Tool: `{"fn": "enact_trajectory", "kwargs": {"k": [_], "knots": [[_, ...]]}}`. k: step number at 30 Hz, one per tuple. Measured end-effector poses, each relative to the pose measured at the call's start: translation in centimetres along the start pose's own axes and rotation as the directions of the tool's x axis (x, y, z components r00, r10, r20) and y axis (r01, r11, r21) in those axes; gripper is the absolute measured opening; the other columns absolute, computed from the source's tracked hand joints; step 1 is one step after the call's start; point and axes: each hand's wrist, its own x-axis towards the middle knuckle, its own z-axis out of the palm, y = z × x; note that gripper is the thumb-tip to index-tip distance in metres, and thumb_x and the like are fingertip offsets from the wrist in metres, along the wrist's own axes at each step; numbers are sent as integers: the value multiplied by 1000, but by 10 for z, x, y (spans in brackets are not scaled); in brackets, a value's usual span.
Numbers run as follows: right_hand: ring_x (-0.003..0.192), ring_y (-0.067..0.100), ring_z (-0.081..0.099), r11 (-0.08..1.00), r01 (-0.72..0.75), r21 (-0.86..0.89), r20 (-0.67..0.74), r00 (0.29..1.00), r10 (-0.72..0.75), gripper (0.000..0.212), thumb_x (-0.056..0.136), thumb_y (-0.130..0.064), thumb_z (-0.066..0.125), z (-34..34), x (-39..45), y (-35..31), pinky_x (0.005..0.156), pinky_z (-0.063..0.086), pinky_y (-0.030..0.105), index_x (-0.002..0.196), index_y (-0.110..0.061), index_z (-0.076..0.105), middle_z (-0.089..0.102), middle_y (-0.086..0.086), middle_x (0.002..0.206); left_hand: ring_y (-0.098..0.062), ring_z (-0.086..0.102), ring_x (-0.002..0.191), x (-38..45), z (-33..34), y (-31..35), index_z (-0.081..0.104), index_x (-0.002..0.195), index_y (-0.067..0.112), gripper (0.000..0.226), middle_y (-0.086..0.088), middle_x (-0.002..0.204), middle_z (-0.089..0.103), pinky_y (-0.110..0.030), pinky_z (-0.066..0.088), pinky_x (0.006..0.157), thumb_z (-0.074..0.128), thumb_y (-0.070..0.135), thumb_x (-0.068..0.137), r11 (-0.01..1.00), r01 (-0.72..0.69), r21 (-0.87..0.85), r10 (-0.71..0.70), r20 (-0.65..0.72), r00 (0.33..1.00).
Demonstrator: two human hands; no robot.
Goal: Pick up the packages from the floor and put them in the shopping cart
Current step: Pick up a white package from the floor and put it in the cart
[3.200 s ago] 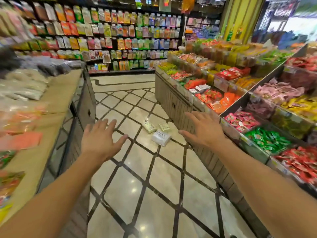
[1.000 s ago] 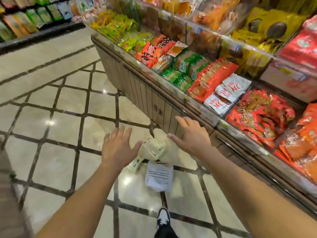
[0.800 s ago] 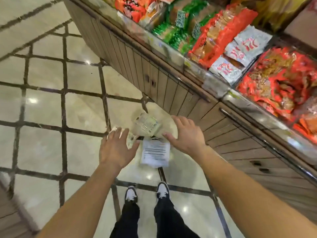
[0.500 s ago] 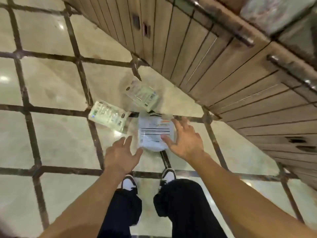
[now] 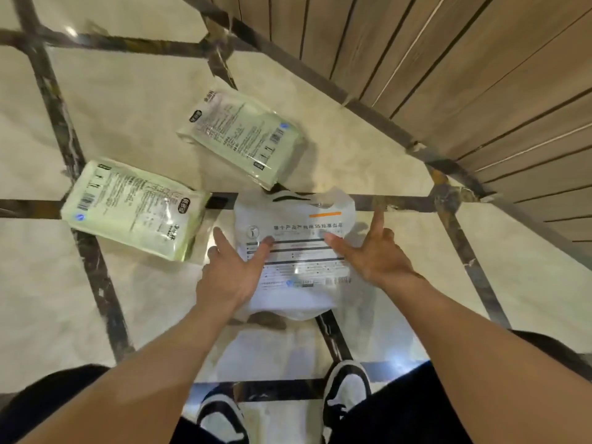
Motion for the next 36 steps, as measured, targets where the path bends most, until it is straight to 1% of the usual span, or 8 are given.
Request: {"fn": "enact_trajectory", "kwargs": {"k": [3, 6, 9, 12, 14, 18, 22, 36], "knots": [[148, 46, 41, 999, -27, 21, 3, 1000, 26, 132, 78, -93, 51, 21, 22, 0, 119, 35, 54, 164, -28, -26, 25, 27, 167, -45, 41, 144, 20, 15, -5, -5, 165, 19, 127, -23, 165, 27, -54, 35, 116, 48, 92, 75, 997, 43, -57, -42, 22, 999], [137, 43, 53, 992, 5, 126, -21, 1000, -3, 132, 77, -96, 49, 46, 39, -1, 114, 43, 53, 166, -27, -20, 47, 23, 154, -44, 57, 129, 27, 39, -9, 16, 161, 21, 134, -17, 148, 54, -55, 44, 110, 41, 104, 59, 978, 42, -204, -49, -30, 998], [126, 32, 65, 942, 83, 324, -36, 997, -75, 142, 57, -105, 51, 60, 47, 5, 109, 52, 49, 167, -34, -4, 64, 9, 141, -40, 66, 113, 29, 54, -13, 38, 143, 26, 103, -7, 127, 68, -50, 49, 100, 47, 97, 69, 965, 7, -263, -44, -136, 990], [99, -1, 74, 826, 232, 514, -178, 971, -162, 98, 65, -79, 78, 70, 47, 15, 92, 62, 32, 144, -37, 39, 76, -17, 109, -34, 68, 109, 30, 57, -13, 43, 137, 27, 84, 0, 119, 70, -46, 52, 95, 59, 84, 77, 931, -39, -363, -17, -150, 989], [92, -8, 73, 801, 290, 524, -250, 951, -180, 71, 76, -60, 86, 75, 44, 18, 85, 61, 26, 131, -41, 47, 77, -24, 100, -32, 69, 107, 31, 59, -13, 44, 136, 26, 85, 0, 117, 71, -46, 54, 93, 62, 84, 75, 921, -72, -383, 5, -175, 985], [94, 0, 74, 831, 273, 485, -280, 949, -148, 63, 74, -67, 82, 76, 46, 16, 90, 61, 42, 123, -41, 52, 76, -21, 102, -32, 69, 105, 32, 62, -13, 45, 137, 24, 96, -2, 115, 71, -42, 53, 87, 52, 90, 68, 931, -98, -352, 19, -220, 975], [100, 2, 69, 869, 194, 454, -233, 968, -94, 63, 75, -71, 78, 74, 47, 14, 98, 56, 42, 124, -45, 47, 72, -21, 107, -30, 70, 105, 30, 61, -11, 45, 136, 30, 110, 2, 113, 72, -49, 55, 92, 40, 105, 55, 928, -121, -352, 41, -225, 973], [112, 19, 68, 898, 148, 415, -236, 970, -51, 83, 63, -90, 61, 75, 49, 11, 100, 53, 48, 133, -51, 39, 69, -15, 119, -36, 69, 102, 33, 59, -7, 46, 132, 30, 97, -1, 110, 73, -51, 53, 92, 40, 97, 63, 961, -85, -263, 25, -226, 974]]}}
